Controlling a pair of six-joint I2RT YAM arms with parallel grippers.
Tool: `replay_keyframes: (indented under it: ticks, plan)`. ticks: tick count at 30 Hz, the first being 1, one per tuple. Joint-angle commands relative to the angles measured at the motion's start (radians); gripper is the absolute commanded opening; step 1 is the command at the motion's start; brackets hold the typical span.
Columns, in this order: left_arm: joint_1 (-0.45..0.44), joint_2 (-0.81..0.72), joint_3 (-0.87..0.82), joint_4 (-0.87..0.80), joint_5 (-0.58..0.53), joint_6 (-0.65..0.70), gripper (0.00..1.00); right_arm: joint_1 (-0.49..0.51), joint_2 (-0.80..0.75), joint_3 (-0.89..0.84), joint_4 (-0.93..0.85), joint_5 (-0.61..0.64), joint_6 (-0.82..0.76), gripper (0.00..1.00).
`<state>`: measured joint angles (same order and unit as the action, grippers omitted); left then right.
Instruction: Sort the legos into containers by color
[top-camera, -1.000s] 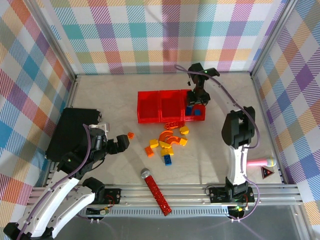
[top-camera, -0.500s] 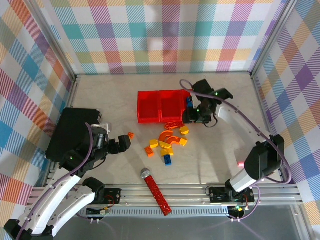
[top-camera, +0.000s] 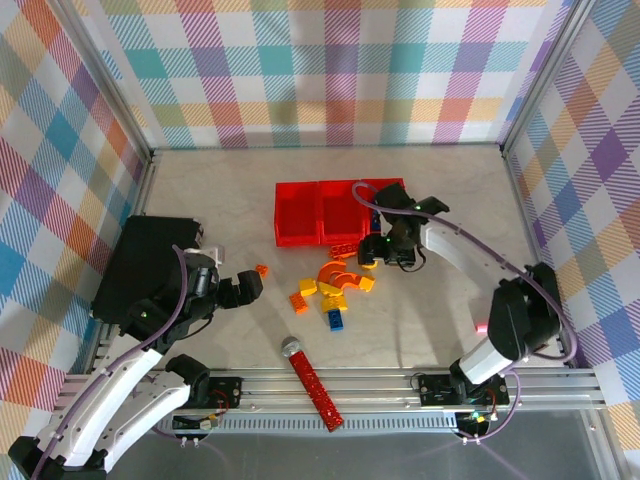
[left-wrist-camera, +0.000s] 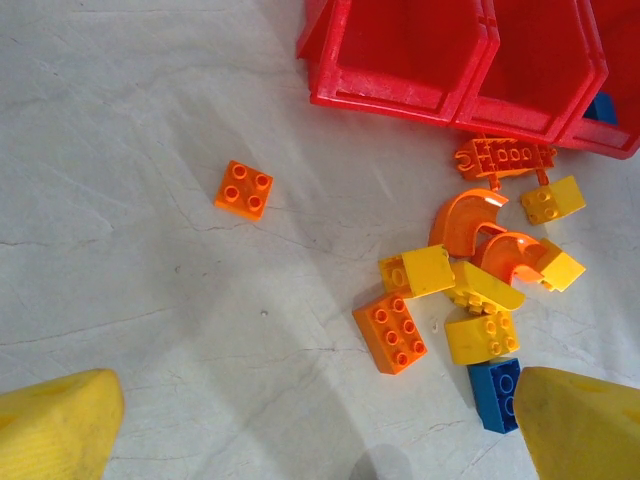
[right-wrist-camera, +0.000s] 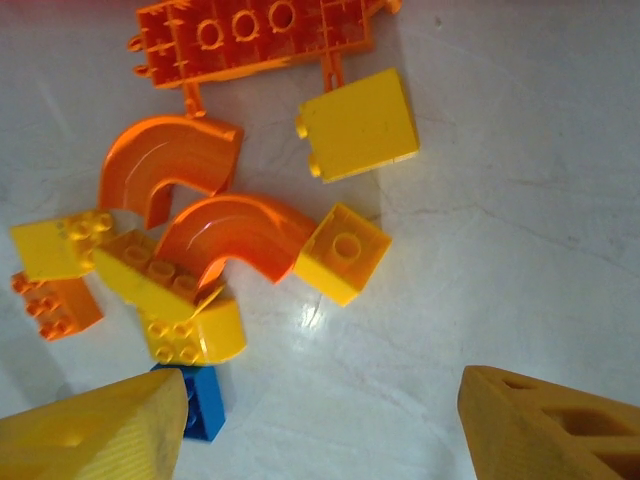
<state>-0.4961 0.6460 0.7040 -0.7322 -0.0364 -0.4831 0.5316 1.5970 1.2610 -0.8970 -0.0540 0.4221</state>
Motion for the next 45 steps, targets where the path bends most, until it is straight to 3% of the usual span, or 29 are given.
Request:
replay_keyframes:
  ticks: [1, 16, 29, 45]
  plan:
    - [-0.013, -0.004, 0.003, -0.006, -0.008, -0.013, 1.0, 0.001, 0.073, 0.046, 0.041, 0.016, -0.081, 0.73]
    - [-0.014, -0.007, -0.002, -0.003, -0.023, -0.014, 1.0, 0.008, 0.333, 0.231, 0.017, 0.171, -0.193, 0.73]
    - [-0.014, -0.003, -0.013, 0.015, -0.028, -0.006, 1.0, 0.057, 0.394, 0.209, 0.036, 0.233, -0.176, 0.7]
    - [-0.015, -0.018, -0.021, 0.025, -0.024, -0.006, 1.0, 0.068, 0.437, 0.191, 0.044, 0.289, -0.172, 0.56]
